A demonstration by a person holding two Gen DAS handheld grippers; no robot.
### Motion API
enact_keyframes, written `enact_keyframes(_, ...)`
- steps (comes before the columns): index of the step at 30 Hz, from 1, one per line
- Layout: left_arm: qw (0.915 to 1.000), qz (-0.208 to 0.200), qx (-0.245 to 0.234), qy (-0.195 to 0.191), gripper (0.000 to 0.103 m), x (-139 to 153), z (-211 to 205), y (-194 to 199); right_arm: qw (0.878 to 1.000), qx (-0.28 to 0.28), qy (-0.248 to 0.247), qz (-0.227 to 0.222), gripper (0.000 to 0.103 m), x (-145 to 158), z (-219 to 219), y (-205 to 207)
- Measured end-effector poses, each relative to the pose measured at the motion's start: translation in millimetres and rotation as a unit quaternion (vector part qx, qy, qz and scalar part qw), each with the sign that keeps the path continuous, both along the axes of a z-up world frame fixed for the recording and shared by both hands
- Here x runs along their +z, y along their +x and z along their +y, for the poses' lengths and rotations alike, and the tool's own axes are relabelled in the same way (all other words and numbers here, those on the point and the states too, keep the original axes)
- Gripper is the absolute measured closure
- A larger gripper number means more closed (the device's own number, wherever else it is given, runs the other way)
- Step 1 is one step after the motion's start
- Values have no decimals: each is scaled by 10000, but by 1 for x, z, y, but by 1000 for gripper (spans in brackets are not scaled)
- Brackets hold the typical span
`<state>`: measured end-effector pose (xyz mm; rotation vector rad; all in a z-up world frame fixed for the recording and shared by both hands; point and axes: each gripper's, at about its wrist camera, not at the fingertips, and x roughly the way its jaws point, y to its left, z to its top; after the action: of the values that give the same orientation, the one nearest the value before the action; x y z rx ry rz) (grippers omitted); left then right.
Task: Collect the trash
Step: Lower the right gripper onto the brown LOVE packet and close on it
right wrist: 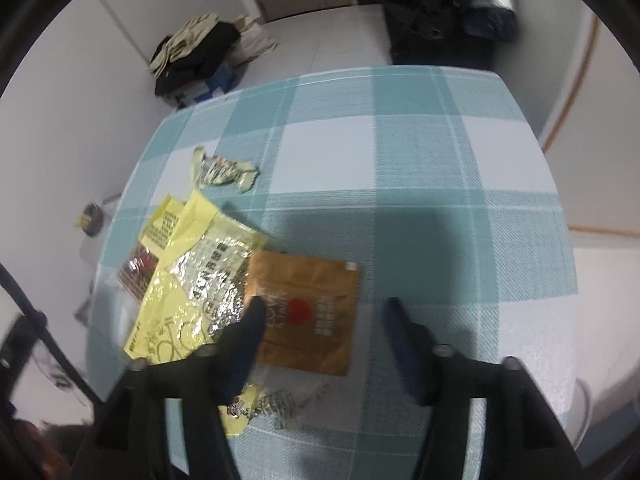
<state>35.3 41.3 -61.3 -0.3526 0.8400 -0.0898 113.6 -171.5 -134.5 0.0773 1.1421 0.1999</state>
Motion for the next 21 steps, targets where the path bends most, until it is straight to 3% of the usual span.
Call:
enact_keyframes(6, 9998, 67, 73, -187, 27, -2, 6, 3, 9957, 318, -852, -164, 25, -9, 27, 2)
enact_keyframes(10, 9994, 97, 122, -302, 27, -3, 10, 4, 9953, 385, -862, -233, 29, -9, 25, 3)
enact_keyframes(12, 9992, 102, 127, -354, 27, -3, 11, 5, 9958, 295, -820, -267, 48, -7, 18, 4)
enact_keyframes(14, 9993, 123, 141, -324, 27, -4, 11, 6, 9976, 213, -607, -246, 54, -5, 9, 5)
enact_keyframes(17, 9994, 143, 117, -306, 27, -4, 9, 7, 9992, 83, -342, -181, 89, -5, -3, 9)
enact_keyframes(21, 9998, 116, 39, -179, 27, -4, 5, 5, 9999, 30, 77, -65, 96, -6, -17, 11)
